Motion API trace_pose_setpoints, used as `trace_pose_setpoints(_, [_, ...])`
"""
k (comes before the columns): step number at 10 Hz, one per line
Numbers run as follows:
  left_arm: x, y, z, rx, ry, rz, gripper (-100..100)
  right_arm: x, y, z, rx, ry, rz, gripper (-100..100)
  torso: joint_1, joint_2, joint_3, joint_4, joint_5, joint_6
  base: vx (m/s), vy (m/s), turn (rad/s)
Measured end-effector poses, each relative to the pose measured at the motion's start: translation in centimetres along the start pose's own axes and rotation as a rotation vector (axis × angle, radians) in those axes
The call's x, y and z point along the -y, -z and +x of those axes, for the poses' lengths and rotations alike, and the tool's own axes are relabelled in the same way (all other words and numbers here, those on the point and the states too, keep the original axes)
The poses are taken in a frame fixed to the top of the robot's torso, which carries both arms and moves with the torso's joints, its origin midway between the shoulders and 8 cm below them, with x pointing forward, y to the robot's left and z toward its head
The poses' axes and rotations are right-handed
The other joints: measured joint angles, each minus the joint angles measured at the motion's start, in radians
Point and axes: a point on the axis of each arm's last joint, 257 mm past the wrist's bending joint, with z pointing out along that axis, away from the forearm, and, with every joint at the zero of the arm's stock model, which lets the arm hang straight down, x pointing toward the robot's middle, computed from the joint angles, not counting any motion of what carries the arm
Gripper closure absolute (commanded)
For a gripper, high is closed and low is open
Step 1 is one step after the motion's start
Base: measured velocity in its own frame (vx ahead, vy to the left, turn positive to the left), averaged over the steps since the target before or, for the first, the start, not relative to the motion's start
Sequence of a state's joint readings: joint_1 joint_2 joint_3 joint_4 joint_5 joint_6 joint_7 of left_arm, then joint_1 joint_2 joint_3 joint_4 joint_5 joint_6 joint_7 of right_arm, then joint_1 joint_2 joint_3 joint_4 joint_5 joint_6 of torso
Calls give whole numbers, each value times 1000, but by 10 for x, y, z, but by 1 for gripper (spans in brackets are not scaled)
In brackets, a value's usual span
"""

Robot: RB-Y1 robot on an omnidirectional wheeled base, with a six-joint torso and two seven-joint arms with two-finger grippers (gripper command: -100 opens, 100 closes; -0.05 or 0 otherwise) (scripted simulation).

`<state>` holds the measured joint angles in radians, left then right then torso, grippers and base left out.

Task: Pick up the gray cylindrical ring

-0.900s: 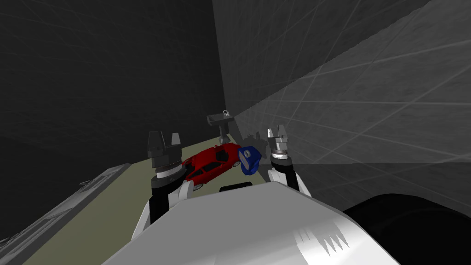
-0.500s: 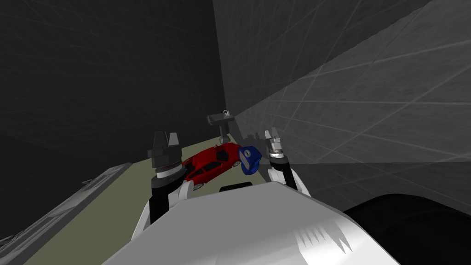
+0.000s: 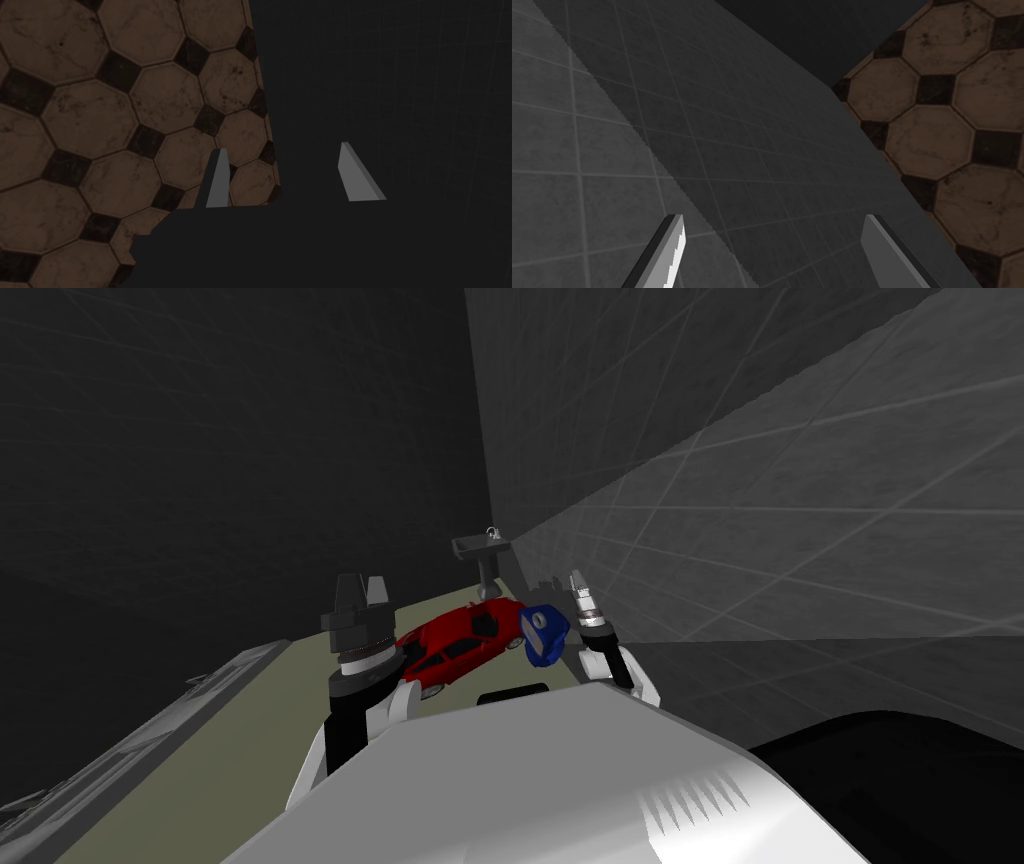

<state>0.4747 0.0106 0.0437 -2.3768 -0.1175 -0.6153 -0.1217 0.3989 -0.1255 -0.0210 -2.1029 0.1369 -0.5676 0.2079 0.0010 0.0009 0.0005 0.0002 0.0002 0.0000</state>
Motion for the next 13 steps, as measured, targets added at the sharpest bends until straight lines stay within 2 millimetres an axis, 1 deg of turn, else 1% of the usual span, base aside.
trace_pose_setpoints(5, [0,0,0,0,0,0,0,41,2,17,-50,140,63,-100,0,0,0,0,0,0,-14,13,9])
trace_pose_setpoints(7, [0,0,0,0,0,0,0,54,5,24,-68,188,87,-100,0,0,0,0,0,0,-13,10,8])
trace_pose_setpoints(10, [0,0,0,0,0,0,0,75,5,33,-95,254,119,-100,0,0,0,0,0,0,-12,12,8])
trace_pose_setpoints(12, [0,0,0,0,0,0,0,95,3,40,-119,315,143,-100,0,0,0,0,0,0,-20,16,12])
trace_pose_setpoints(13, [0,0,0,0,0,0,0,105,7,44,-133,340,161,-100,0,0,0,0,0,0,-15,12,7])
